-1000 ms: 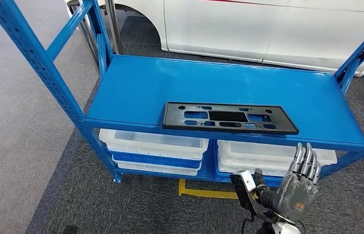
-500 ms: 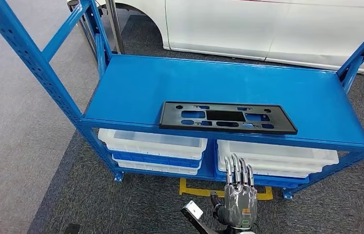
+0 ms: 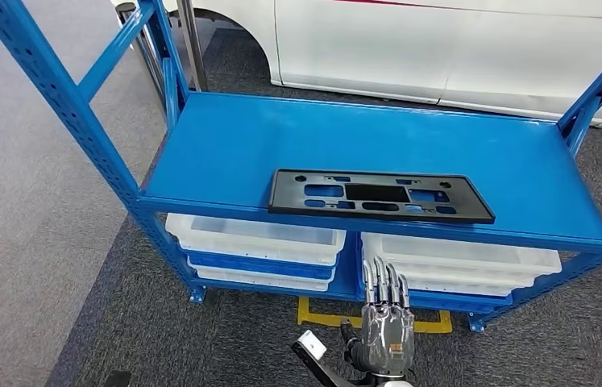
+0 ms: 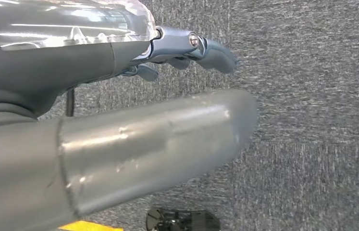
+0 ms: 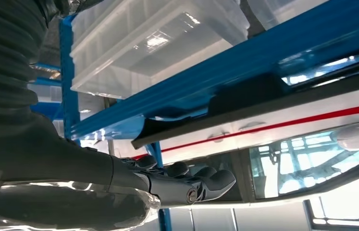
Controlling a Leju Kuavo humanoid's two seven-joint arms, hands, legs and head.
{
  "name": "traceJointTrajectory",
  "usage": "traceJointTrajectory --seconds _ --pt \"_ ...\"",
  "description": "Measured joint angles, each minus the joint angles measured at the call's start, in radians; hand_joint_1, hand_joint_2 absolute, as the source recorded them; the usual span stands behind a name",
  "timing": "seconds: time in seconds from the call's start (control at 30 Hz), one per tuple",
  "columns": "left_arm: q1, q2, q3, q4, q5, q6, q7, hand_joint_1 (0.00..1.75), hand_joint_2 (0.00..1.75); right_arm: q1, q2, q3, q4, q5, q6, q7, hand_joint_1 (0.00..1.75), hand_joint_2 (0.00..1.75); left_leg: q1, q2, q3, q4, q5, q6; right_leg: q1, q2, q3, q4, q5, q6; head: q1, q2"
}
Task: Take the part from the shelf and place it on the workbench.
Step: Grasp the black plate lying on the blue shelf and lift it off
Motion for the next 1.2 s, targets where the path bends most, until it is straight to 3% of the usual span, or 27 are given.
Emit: traceJointTrajectory --seconds 0.07,0.13,0.17,0.2,0.23,0.27,0.33,0.37,0.43,0.53,0.63,0.7,0.73,0.8,0.87,0.97,1.03,1.13,1.17,1.2 --pt "-0.002 0.000 0.000 0.000 -0.007 -0.006 0.005 0.00 0.00 -0.006 0.006 -0.013 -0.007 0.000 0.000 -0.015 0.00 1.75 0.004 0.001 -0.001 -0.004 0.004 0.009 -0.004 0.000 -0.033 0.077 -0.051 0.011 0.000 0.000" --pt "-0.002 0.000 0.000 0.000 -0.013 -0.014 0.010 0.00 0.00 -0.011 0.014 -0.030 -0.014 0.000 0.000 -0.039 0.00 1.75 0.003 0.003 -0.003 -0.004 0.004 0.011 -0.009 0.000 -0.093 0.207 -0.113 0.020 0.001 0.000" --pt "-0.002 0.000 0.000 0.000 -0.016 -0.017 0.012 0.00 0.00 -0.011 0.018 -0.040 -0.018 0.000 0.000 -0.053 0.00 1.75 0.003 0.003 -0.004 -0.004 0.004 0.011 -0.011 0.000 -0.114 0.251 -0.123 0.022 0.001 0.000" --pt "-0.002 0.000 0.000 0.000 -0.018 -0.020 0.013 0.00 0.00 -0.012 0.023 -0.050 -0.022 0.000 0.000 -0.067 0.00 1.75 0.002 0.003 -0.003 -0.004 0.004 0.011 -0.012 0.000 -0.117 0.257 -0.112 0.022 0.001 0.000" --pt "-0.002 0.000 0.000 0.000 -0.020 -0.022 0.014 0.00 0.00 -0.013 0.028 -0.060 -0.027 0.000 0.000 -0.080 0.00 1.75 0.002 0.002 -0.001 -0.004 0.004 0.011 -0.012 0.000 -0.102 0.223 -0.082 0.019 0.001 0.000" --pt "-0.003 0.000 0.000 0.000 -0.023 -0.023 0.015 0.00 0.00 -0.015 0.034 -0.071 -0.032 0.000 0.000 -0.093 0.00 1.75 0.002 0.000 0.002 -0.004 0.003 0.010 -0.011 0.000 -0.071 0.157 -0.041 0.014 0.001 0.000" --pt "-0.004 -0.001 0.000 0.000 -0.028 -0.025 0.016 0.00 0.00 -0.019 0.044 -0.092 -0.042 0.000 0.000 -0.113 0.00 1.75 0.001 -0.001 0.003 -0.004 0.002 0.005 -0.004 0.001 -0.013 0.032 0.011 -0.001 0.001 0.000" --pt "-0.004 -0.001 0.000 0.000 -0.029 -0.025 0.017 0.00 0.00 -0.021 0.049 -0.101 -0.046 0.000 0.000 -0.118 0.00 1.75 0.002 -0.002 0.001 -0.004 0.003 0.001 0.001 0.002 0.000 -0.002 0.019 -0.008 0.001 0.000" --pt "-0.004 -0.002 0.001 0.000 -0.031 -0.026 0.020 0.00 0.00 -0.022 0.056 -0.116 -0.051 0.000 0.000 -0.124 0.00 1.75 0.002 -0.001 -0.003 -0.009 0.007 -0.010 0.006 0.002 0.000 -0.019 0.018 -0.015 0.001 0.000" --pt "-0.004 -0.002 0.001 0.000 -0.032 -0.026 0.022 0.00 0.00 -0.023 0.067 -0.130 -0.060 0.000 0.000 -0.127 0.00 1.75 0.002 0.001 -0.011 0.016 -0.018 -0.025 -0.004 -0.001 0.013 -0.048 0.030 -0.026 0.001 0.000" --pt "-0.005 0.001 0.001 0.000 -0.033 -0.026 0.023 0.00 0.00 -0.023 0.077 -0.144 -0.063 0.000 0.000 -0.140 0.00 1.75 0.001 0.001 -0.084 0.180 -0.103 -0.032 -0.004 -0.004 0.020 -0.058 0.033 -0.035 0.000 0.000" --pt "-0.002 0.003 0.002 0.000 -0.034 -0.026 0.026 0.00 0.00 -0.020 0.081 -0.155 -0.063 0.000 0.000 -0.150 0.00 1.75 0.002 0.001 -0.120 0.254 -0.118 -0.037 -0.003 -0.005 0.019 -0.053 0.030 -0.036 0.000 0.000" --pt "-0.002 0.003 0.002 0.000 -0.035 -0.026 0.026 0.00 0.00 -0.020 0.084 -0.161 -0.063 0.000 0.000 -0.154 0.00 1.75 0.002 0.002 -0.111 0.234 -0.095 -0.039 -0.003 -0.004 0.019 -0.049 0.028 -0.035 0.000 0.000" --pt "-0.003 0.004 0.002 0.000 -0.036 -0.026 0.027 0.00 0.00 -0.020 0.089 -0.171 -0.063 0.000 0.000 -0.160 0.00 1.75 0.003 0.003 -0.053 0.112 -0.027 -0.038 -0.004 -0.002 0.019 -0.038 0.019 -0.030 0.000 0.000" --pt "-0.005 0.005 0.003 0.000 -0.037 -0.026 0.028 0.00 0.00 -0.020 0.094 -0.180 -0.063 0.000 0.000 -0.164 0.00 1.75 0.000 0.002 -0.008 0.016 0.002 -0.032 -0.002 -0.001 0.013 -0.021 0.010 -0.021 0.000 0.000" --pt "-0.004 0.006 0.003 0.000 -0.039 -0.027 0.029 0.00 0.00 -0.020 0.097 -0.190 -0.063 0.000 0.000 -0.169 0.00 1.75 -0.002 0.000 -0.004 -0.001 0.001 -0.016 0.001 0.001 0.006 -0.014 0.007 -0.009 0.000 0.000" --pt "-0.004 0.005 0.004 0.000 -0.042 -0.027 0.029 0.00 0.00 -0.020 0.099 -0.196 -0.063 0.000 0.000 -0.177 0.00 1.75 0.001 0.001 -0.002 -0.006 0.006 -0.003 -0.001 0.001 -0.002 0.009 -0.012 0.000 0.000 0.000" --pt "-0.006 0.006 0.006 0.000 -0.047 -0.027 0.029 0.00 0.00 -0.022 0.099 -0.204 -0.057 0.000 0.000 -0.185 0.00 1.75 0.003 0.003 -0.002 -0.009 0.007 0.008 -0.009 0.000 -0.077 0.169 -0.097 0.016 0.001 0.000" --pt "-0.006 0.006 0.006 0.000 -0.048 -0.027 0.030 0.00 0.00 -0.022 0.099 -0.206 -0.052 0.000 0.000 -0.185 0.00 1.75 0.003 0.003 -0.002 -0.009 0.007 0.008 -0.011 0.000 -0.107 0.227 -0.116 0.019 0.001 0.000" --pt "-0.006 0.006 0.007 0.000 -0.049 -0.027 0.030 0.00 0.00 -0.022 0.099 -0.207 -0.047 0.000 0.000 -0.185 0.00 1.75 0.003 0.003 -0.002 -0.009 0.007 0.008 -0.013 0.000 -0.123 0.256 -0.116 0.020 0.001 0.000"
